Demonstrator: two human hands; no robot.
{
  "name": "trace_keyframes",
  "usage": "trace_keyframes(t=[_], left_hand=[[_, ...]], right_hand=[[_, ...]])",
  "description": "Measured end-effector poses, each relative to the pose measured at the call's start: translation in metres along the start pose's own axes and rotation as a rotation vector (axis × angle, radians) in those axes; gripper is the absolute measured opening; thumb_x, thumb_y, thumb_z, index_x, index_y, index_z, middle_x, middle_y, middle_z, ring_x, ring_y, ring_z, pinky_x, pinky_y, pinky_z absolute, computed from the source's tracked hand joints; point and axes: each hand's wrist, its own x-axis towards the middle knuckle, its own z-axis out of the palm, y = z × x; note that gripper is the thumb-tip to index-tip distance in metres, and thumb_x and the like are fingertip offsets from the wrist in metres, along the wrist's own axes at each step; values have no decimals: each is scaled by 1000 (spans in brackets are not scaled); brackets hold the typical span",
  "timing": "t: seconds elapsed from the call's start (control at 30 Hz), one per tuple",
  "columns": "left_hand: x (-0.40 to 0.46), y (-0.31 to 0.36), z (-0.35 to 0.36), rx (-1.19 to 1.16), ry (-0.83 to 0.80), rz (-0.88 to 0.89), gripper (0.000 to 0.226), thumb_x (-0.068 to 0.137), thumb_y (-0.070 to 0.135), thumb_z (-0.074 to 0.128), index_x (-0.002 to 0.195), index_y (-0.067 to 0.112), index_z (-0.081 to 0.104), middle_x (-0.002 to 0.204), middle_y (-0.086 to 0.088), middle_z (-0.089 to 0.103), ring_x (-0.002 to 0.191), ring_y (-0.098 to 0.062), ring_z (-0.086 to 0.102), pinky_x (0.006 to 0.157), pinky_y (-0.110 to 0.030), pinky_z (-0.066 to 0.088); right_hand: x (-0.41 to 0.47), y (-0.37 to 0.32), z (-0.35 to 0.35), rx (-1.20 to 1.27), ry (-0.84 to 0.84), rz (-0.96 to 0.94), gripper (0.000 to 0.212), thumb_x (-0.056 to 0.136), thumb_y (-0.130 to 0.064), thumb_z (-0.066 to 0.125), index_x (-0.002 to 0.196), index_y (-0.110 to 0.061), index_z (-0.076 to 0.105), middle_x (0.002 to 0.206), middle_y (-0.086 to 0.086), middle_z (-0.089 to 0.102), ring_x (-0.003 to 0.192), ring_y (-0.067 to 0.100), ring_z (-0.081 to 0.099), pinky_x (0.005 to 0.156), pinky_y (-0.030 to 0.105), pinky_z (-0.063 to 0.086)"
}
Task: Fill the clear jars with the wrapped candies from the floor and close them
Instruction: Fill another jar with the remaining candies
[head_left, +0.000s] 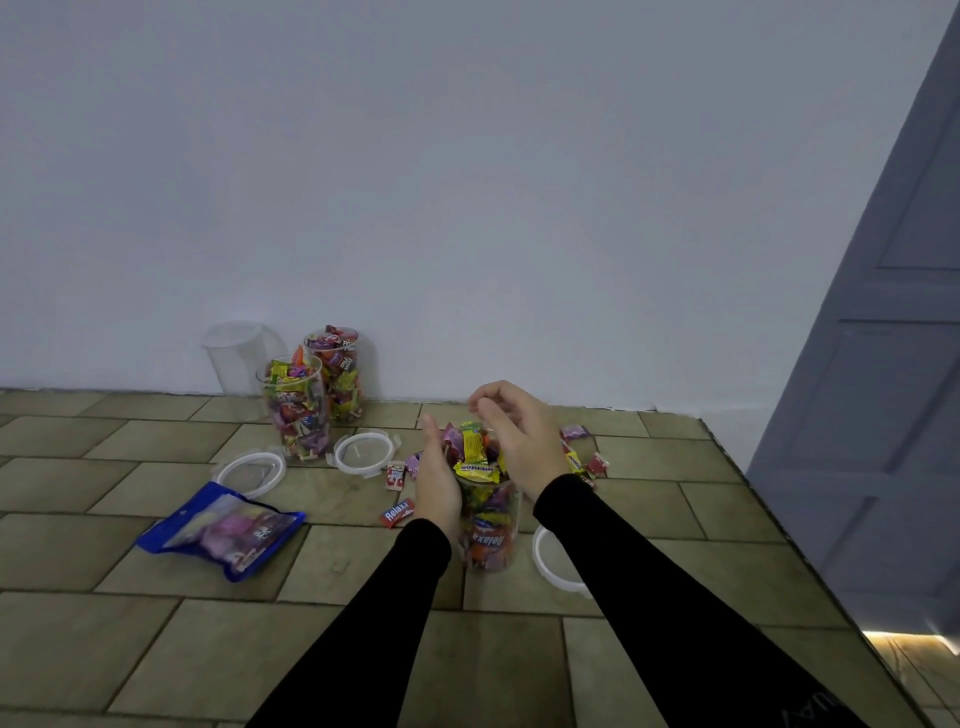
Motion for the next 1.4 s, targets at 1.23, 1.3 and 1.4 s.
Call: trace_keyframes(t=[1.23, 1.3, 1.4], left_hand=[[9, -7, -1, 76, 44, 105, 76, 94, 68, 23, 92, 7, 68, 89, -17, 70, 95, -30, 64, 98, -46, 45], [8, -5, -2, 78, 44, 99, 77, 94, 67, 23, 99, 5, 69, 96, -19, 71, 98, -31, 67, 94, -44, 49], [6, -3, 0, 37, 7, 68, 73, 97, 62, 24, 93, 6, 70, 82, -14, 73, 81, -24, 69, 74, -32, 57]], right_hand=[[15, -12, -19, -819, -596, -90, 25, 93, -25, 59, 115, -19, 71, 116, -1, 67, 103, 14, 60, 89, 24, 44], [13, -15, -24, -788, -493, -127, 24, 93, -28, 60, 112, -20, 71, 117, -4, 63, 99, 8, 55, 82, 16, 37], [11, -18, -35, -761, -398, -90, 23, 87, -19, 61, 107, -22, 72, 107, -2, 58, 96, 14, 55, 80, 27, 46]])
